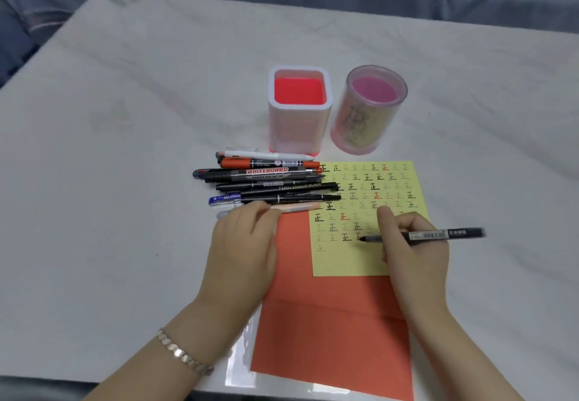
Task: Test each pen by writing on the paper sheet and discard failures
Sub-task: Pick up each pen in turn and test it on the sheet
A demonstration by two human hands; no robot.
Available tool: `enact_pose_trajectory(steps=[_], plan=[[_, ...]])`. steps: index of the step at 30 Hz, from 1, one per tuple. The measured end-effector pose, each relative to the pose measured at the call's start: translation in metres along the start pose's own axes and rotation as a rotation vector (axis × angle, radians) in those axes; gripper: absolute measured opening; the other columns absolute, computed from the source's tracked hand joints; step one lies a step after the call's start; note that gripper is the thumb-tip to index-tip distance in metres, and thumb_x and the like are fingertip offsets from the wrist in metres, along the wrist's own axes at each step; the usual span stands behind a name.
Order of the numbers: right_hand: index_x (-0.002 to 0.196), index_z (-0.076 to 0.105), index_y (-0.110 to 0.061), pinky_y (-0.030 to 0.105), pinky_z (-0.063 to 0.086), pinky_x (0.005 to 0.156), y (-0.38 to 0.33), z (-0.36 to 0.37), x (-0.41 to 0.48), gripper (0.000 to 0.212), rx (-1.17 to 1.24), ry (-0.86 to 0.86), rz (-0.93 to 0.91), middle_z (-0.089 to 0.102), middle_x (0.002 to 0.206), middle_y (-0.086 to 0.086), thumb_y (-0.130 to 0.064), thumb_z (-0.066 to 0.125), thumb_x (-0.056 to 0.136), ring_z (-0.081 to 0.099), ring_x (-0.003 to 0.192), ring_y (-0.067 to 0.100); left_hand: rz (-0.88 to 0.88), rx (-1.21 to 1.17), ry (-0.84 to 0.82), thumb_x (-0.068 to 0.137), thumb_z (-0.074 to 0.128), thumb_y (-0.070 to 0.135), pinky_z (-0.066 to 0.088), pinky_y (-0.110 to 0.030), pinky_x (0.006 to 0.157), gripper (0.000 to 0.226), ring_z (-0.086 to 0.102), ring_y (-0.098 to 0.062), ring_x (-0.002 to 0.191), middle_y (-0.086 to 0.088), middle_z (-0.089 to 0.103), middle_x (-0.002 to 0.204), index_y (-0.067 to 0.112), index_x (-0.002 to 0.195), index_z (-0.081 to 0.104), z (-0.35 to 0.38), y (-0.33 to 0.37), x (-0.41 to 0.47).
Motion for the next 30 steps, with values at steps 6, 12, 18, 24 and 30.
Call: enact_pose_trajectory(steps=[6, 12, 18, 24, 30], plan=[[0.056, 0.047, -0.008, 0.013, 0.032, 0.043, 0.0, -0.008, 0.003, 0.036, -0.024, -0.077, 0.016, 0.05, 0.036, -0.01, -0.022, 0.062, 0.086, 0.039, 0.037, 0.004, -0.071, 0.075, -0.16, 0.064, 0.07, -0.012, 0.052, -0.036, 0.063, 0.031, 0.059, -0.031, 0.078, -0.01, 0.064, 0.088, 0.005, 0.09, 0.066, -0.002, -0.011, -0.007], [0.062, 0.056, -0.008, 0.014, 0.038, 0.048, -0.003, -0.004, 0.0, 0.03, 0.019, -0.157, 0.024, 0.055, 0.043, -0.008, -0.025, 0.059, 0.087, 0.046, 0.043, 0.002, -0.287, -0.168, -0.19, 0.095, 0.049, 0.014, 0.043, -0.022, 0.075, 0.015, 0.055, -0.007, 0.086, 0.003, 0.054, 0.102, 0.017, 0.096, 0.064, -0.005, -0.008, -0.004], [0.076, 0.075, -0.012, 0.025, 0.056, 0.062, -0.023, 0.008, -0.009, 0.064, 0.429, -0.347, 0.166, 0.073, 0.077, 0.018, -0.068, 0.045, 0.07, 0.07, 0.073, 0.032, -0.501, -0.847, -0.098, 0.082, 0.066, 0.009, 0.04, -0.005, 0.064, 0.016, 0.055, 0.007, 0.069, 0.012, 0.067, 0.075, 0.025, 0.082, 0.068, -0.019, 0.026, 0.011], [0.067, 0.075, -0.011, 0.021, 0.052, 0.056, -0.051, -0.005, -0.01, 0.059, 0.551, -0.387, 0.121, 0.069, 0.063, 0.02, -0.062, 0.046, 0.064, 0.066, 0.056, 0.026, -0.426, -0.947, -0.079, 0.075, 0.072, 0.009, 0.044, -0.011, 0.062, 0.023, 0.059, -0.004, 0.073, 0.011, 0.07, 0.082, 0.032, 0.075, 0.072, -0.031, 0.052, 0.023], [0.064, 0.075, -0.011, 0.021, 0.051, 0.054, -0.062, -0.011, -0.013, 0.058, 0.51, -0.391, 0.092, 0.067, 0.059, 0.02, -0.059, 0.044, 0.066, 0.063, 0.052, 0.027, -0.406, -0.891, -0.091, 0.074, 0.074, 0.011, 0.039, -0.01, 0.058, 0.029, 0.054, -0.021, 0.072, 0.012, 0.069, 0.083, 0.039, 0.076, 0.072, -0.035, 0.057, 0.023]])
Point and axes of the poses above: each hand's wrist, its own x-axis towards the middle knuckle, its own z-axis out of the palm, y = z × x, the point moved 9 cm from there along x, towards the middle knuckle
